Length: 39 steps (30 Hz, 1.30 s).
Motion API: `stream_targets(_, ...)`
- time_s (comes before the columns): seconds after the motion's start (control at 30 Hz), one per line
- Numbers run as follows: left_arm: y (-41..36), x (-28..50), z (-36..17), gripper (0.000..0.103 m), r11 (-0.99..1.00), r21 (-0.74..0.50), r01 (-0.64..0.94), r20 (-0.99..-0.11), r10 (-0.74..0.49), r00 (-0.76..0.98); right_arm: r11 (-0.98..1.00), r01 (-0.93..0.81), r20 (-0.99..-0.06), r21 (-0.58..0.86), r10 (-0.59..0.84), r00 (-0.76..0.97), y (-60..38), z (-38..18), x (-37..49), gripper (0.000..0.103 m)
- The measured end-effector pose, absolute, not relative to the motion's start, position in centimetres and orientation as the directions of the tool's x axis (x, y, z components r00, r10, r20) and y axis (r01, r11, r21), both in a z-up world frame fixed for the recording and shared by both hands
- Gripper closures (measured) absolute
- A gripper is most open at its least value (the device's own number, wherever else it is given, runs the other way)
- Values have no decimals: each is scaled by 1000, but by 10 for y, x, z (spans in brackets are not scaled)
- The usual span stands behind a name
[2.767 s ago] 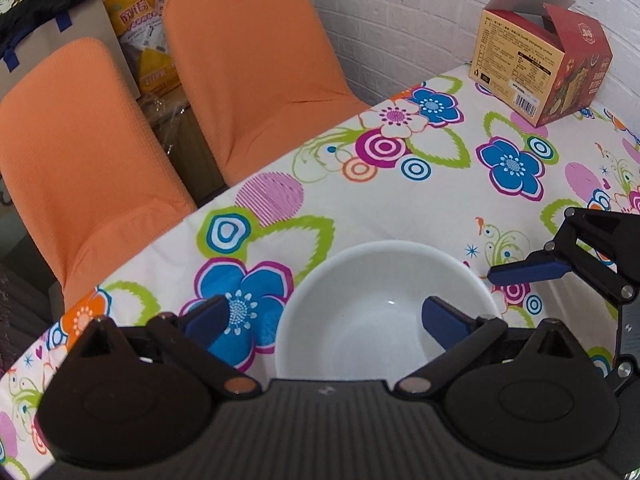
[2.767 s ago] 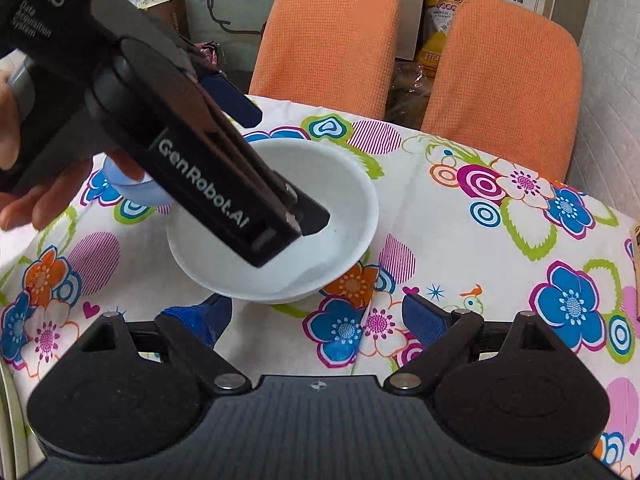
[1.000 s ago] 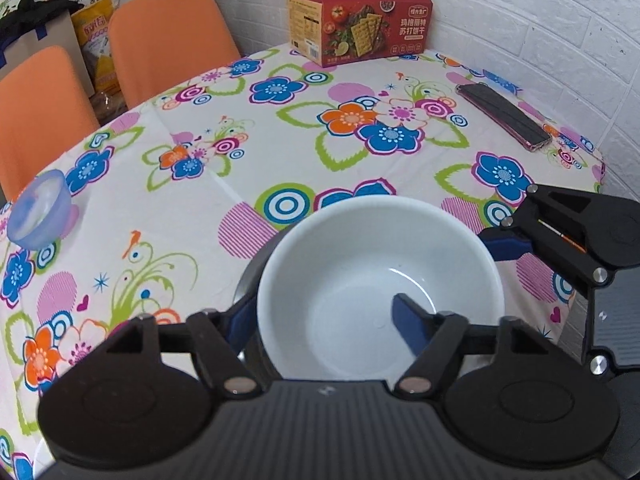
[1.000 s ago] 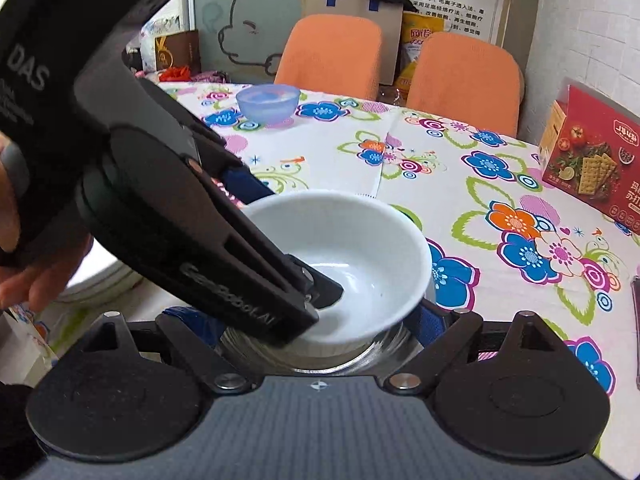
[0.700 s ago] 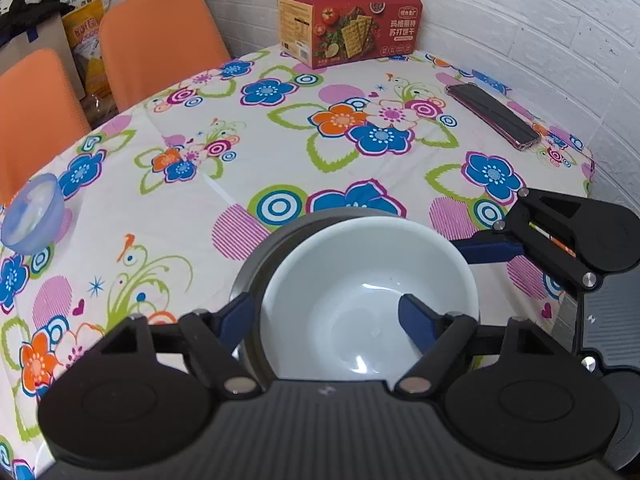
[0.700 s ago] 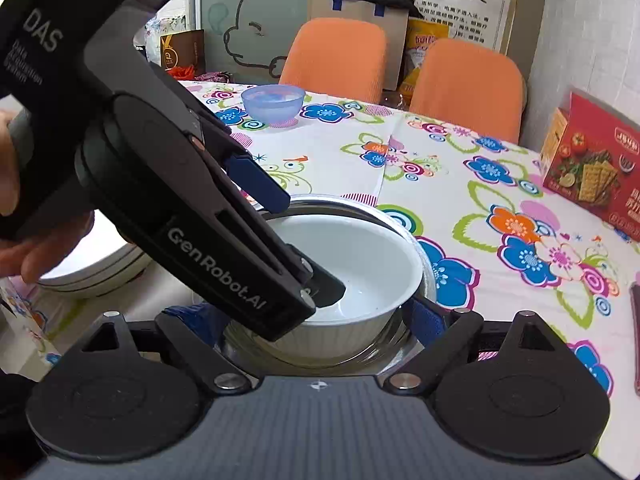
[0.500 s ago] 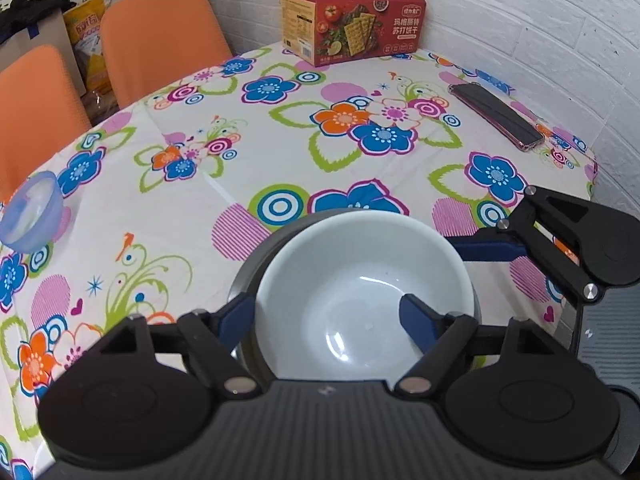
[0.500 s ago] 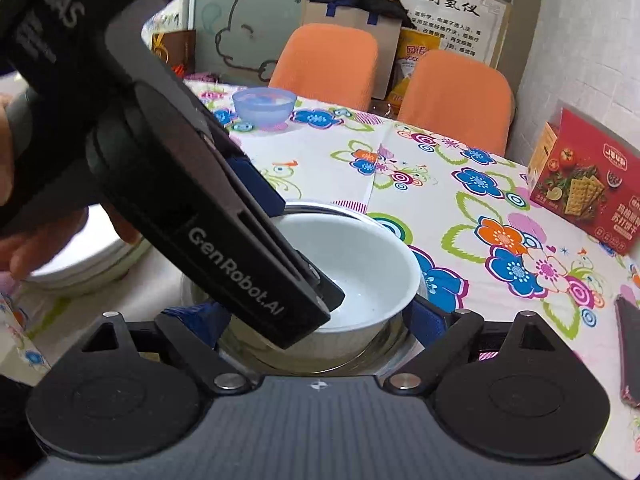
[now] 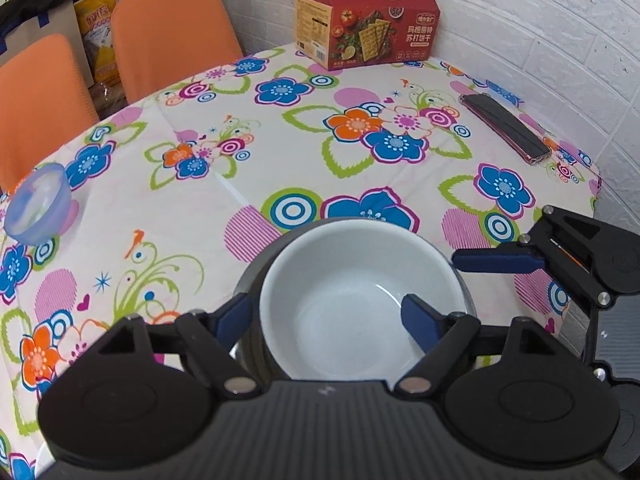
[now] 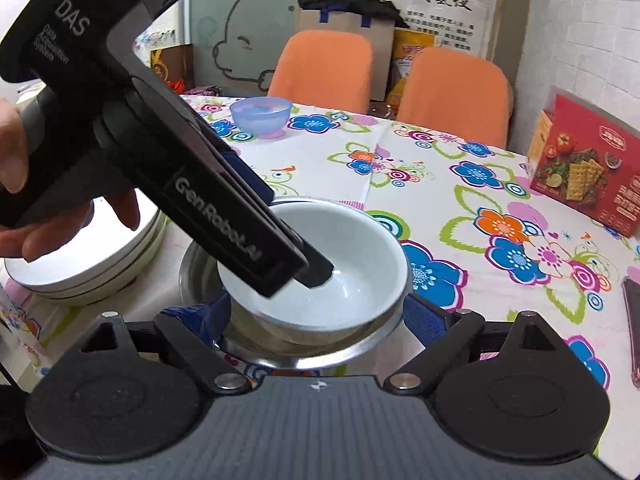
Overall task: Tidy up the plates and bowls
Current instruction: 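Open the left tool and move it to the translucent blue bowl, then close the left tool on the blue bowl rim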
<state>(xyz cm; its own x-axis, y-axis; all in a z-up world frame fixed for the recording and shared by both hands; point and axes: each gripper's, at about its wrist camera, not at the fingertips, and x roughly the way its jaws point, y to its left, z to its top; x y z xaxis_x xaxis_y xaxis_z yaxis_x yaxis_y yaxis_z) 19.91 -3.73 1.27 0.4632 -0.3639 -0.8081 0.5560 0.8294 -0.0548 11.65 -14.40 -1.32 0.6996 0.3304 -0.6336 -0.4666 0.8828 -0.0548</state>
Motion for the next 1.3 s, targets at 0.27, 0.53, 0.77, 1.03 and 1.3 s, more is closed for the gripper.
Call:
stream_targets(0.27,-21,200,28,13,854,-68,516,-779,-369,508,883,-464,-597,-67,338,728,-148,-1,101,23)
stream_targets(0.53,44,192,42,10,910,-81,407,-747,-326,580,896,-442,-573,-35,344,744,-152,19,105,23)
stream_targets(0.77,129,195,31,10,965,-86,246,-773,-220,595,864,-503,-565,-20,405,719,-111,31,140,23)
stream_targets(1.03,189,234,30,10,988,-50,144,-780,-128,613,782,-609,-617,-130,417,668,-19,33,220,23)
stream_targets(1.3,201,318,35,10,992,-40,119,-766,-107,634,753,-644,-699,-135,389,601,37,6,299,23)
